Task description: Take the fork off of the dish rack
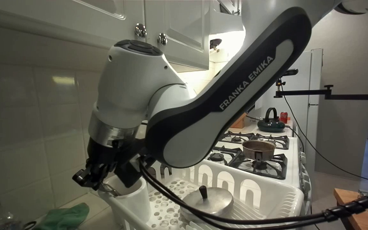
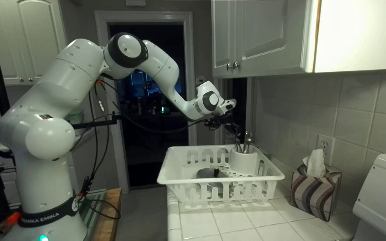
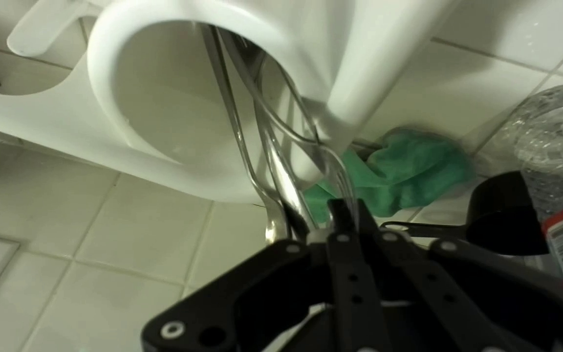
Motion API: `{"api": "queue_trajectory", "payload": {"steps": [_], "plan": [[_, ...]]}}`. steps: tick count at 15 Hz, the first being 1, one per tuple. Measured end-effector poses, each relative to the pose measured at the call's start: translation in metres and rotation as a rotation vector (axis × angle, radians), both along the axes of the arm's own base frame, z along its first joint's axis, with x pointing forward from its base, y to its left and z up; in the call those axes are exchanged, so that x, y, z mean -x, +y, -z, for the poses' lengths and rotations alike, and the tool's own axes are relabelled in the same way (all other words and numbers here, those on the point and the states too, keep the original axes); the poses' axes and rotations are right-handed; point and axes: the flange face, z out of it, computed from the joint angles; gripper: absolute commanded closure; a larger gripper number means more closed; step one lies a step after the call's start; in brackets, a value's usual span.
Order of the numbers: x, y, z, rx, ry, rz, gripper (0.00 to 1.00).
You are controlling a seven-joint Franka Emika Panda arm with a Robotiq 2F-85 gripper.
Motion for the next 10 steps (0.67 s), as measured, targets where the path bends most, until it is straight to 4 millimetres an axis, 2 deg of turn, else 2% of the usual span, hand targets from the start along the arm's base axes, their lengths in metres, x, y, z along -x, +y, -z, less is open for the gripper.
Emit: {"api": "queue_trajectory", "payload": {"steps": [4,10], "plan": [[0.001,0.001,-0.006,-0.004,-0.003,0.004,0.99],[0.003,0.007,-0.046,-0.002,-0.055,-0.031,0.99]]}}
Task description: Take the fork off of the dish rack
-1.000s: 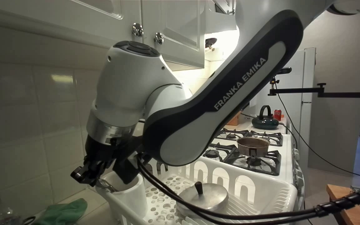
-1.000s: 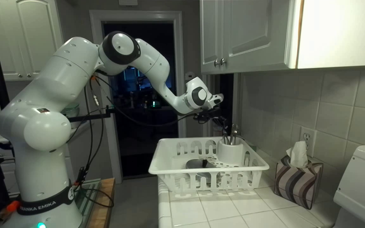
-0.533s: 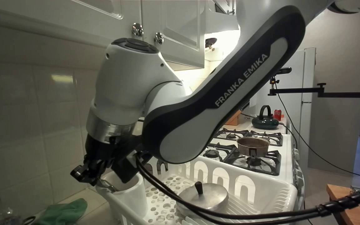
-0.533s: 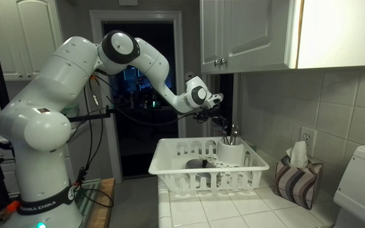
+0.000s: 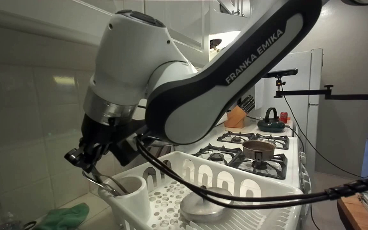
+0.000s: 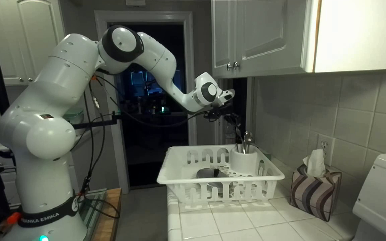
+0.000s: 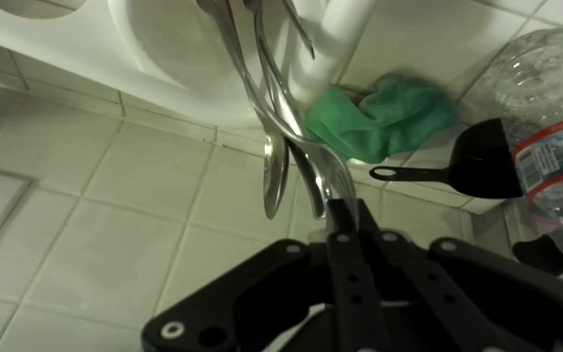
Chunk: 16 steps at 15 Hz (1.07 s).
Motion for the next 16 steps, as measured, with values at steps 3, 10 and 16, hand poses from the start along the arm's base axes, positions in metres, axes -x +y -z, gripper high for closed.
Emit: {"api": "queue_trajectory", "payload": {"steps": [3,10,16], "plan": [[0.003,0.002,-0.017,0.022,-0.017,-0.016,0.99],[0.024,-0.001,-0.037,0.074,0.023,-0.028,0.99],[0.042,-0.025,-0.053,0.168,0.149,0.063,0.99]]}}
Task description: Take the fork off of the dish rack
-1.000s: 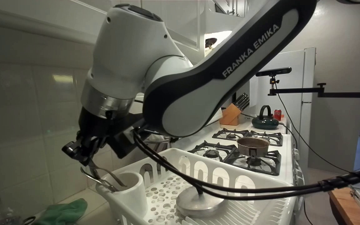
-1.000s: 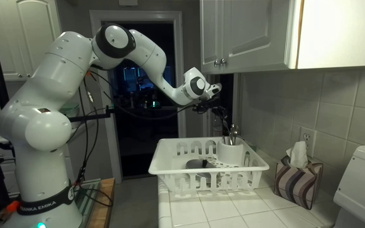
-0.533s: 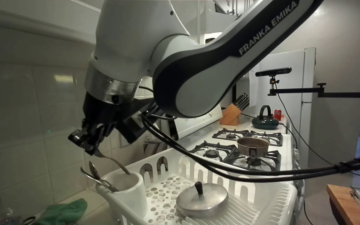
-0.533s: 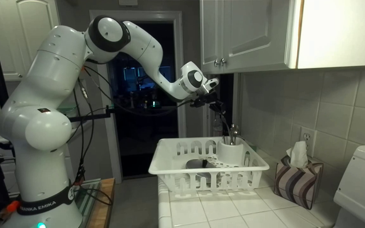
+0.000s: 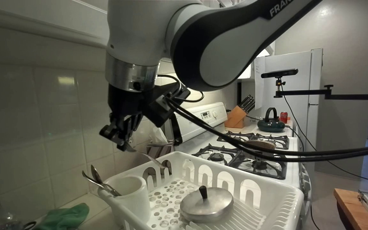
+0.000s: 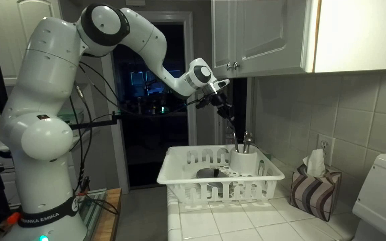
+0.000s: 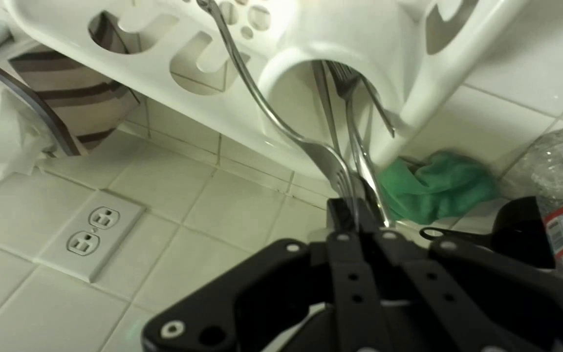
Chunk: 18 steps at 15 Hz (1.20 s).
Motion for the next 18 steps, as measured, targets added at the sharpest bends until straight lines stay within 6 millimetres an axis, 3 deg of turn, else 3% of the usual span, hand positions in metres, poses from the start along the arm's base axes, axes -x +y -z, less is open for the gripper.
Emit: {"api": "queue_trajectory", "payload": {"steps": [3,18], "plan": [[0.007,-0.014,-0.004,0.052,0.053,0.039,0.99],[0.020,-0.086,0.023,0.121,0.197,-0.042,0.99]]}}
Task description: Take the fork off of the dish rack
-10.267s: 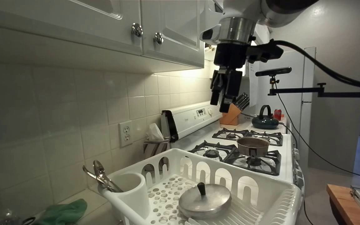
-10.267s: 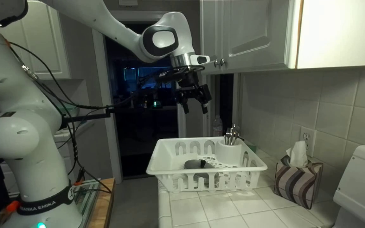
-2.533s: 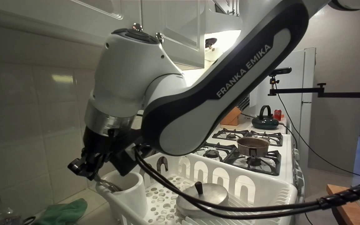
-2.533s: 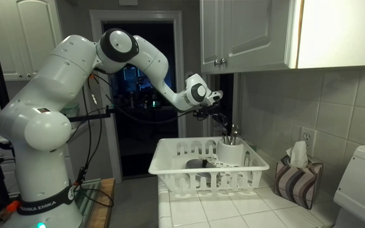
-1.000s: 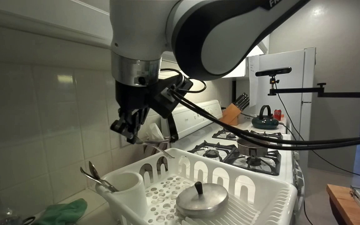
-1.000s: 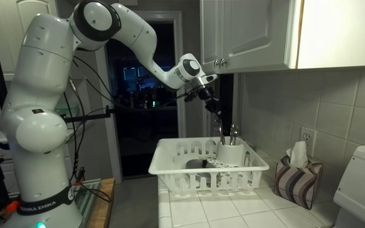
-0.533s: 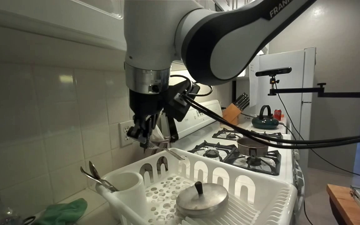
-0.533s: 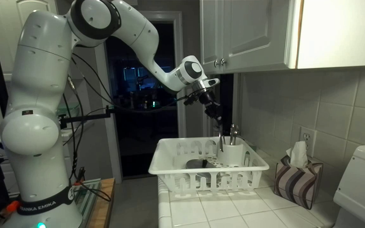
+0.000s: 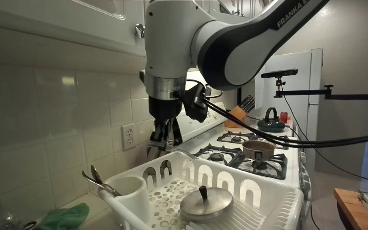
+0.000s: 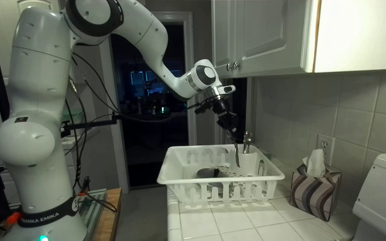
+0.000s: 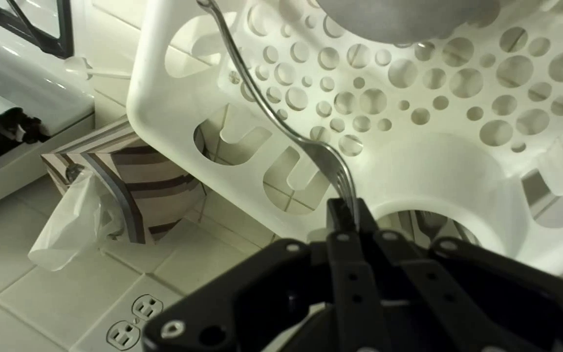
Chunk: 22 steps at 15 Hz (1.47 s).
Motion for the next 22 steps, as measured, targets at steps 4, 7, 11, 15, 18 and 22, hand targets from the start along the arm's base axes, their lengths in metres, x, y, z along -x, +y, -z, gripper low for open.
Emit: {"api": "queue_trajectory", "payload": {"steps": [4,7,11,15,18,22], "plan": [[0.002,-0.022,0.003,0.006,0.018,0.008,0.99],[0.000,-0.034,0.006,-0.017,0.000,0.012,0.99],[-0.004,-0.036,0.005,-0.062,-0.045,-0.002,0.99],[-0.005,-0.037,0.004,-0.073,-0.057,0.003,0.99],[-0.006,-0.044,0.002,-0.073,-0.061,0.021,0.99],[-0.001,-0.061,0.001,-0.071,-0.057,0.046,0.99]]}}
